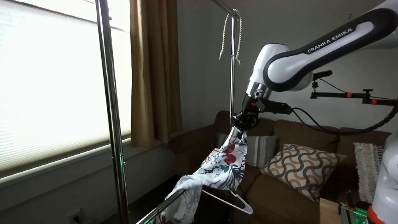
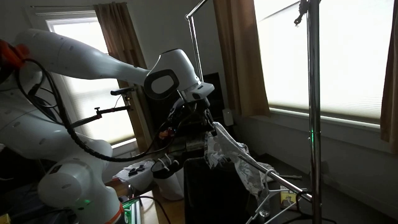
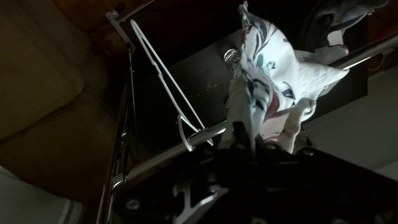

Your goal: Take the white cloth off of the top part of the clothing rack

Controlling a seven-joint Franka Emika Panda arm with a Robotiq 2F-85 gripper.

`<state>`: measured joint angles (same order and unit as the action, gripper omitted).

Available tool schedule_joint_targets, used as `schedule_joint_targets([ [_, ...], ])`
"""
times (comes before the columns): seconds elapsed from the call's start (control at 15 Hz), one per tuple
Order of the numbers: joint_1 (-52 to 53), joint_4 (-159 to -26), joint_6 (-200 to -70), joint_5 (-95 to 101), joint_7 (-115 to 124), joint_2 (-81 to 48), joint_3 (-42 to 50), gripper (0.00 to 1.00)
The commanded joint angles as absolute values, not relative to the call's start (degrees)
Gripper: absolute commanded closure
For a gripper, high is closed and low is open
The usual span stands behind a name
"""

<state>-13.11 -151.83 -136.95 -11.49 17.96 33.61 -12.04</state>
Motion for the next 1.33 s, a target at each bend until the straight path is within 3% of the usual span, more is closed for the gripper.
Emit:
schedule_joint_targets([
  [0.0,-10.4,-151.8,-137.1,-9.2,19.7,33.3,-9.4,0.97],
  [0.47,-22.3,-154.5,-143.0,4.5,31.3,34.5,-8.3,0.99],
  [0.67,-25.9,-155.0,-137.5,9.4,32.5,35.1,-7.2,0.99],
  [1.27,-16.3,-155.5,-115.3,4.7,21.0,32.9,-0.6,0.99],
])
